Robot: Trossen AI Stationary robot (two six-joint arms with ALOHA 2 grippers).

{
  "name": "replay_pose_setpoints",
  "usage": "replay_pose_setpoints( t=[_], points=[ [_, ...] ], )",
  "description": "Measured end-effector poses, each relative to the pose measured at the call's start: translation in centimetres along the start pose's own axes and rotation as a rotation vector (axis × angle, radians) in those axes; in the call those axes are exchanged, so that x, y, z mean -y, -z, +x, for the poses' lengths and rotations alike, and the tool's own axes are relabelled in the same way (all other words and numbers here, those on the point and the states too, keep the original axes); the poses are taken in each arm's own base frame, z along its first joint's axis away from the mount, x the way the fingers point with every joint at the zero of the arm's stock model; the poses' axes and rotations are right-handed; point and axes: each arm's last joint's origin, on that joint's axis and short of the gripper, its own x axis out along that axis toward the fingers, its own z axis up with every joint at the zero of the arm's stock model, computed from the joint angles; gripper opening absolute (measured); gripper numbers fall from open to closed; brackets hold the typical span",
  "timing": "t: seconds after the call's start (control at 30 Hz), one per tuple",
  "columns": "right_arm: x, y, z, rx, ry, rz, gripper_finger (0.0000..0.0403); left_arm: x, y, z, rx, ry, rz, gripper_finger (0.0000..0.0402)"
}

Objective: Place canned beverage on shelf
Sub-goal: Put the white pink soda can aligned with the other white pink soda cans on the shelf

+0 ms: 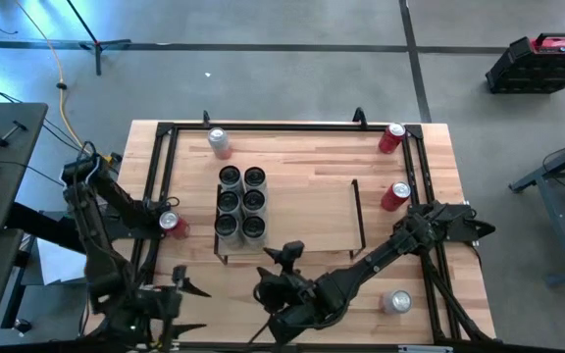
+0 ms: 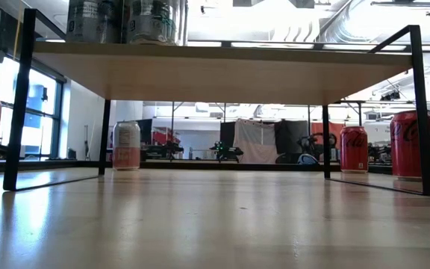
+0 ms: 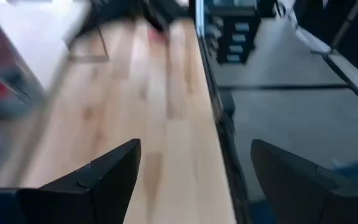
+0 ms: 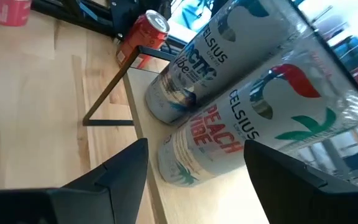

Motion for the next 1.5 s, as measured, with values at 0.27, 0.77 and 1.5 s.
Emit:
replay_pose_setpoints(
  t=[0.27, 0.77, 1.5],
  points=[
    [0.4, -0.1, 1.1, -0.029, -0.051, 0.02, 0.025, 0.2, 0.1, -0.7, 0.099, -0.083, 0.114, 0.0294],
    [1.0, -0.2, 2.1, -0.045, -0.04, 0.028, 0.025, 0.0, 0.0, -0.6, 0.116, -0.104, 0.101, 0.0294],
    [0.8, -0.3, 2.0, -0.028, -0.034, 0.033, 0.025, -0.1, 0.0, -0.6, 0.131, -0.121, 0.064, 0.0294]
  ],
)
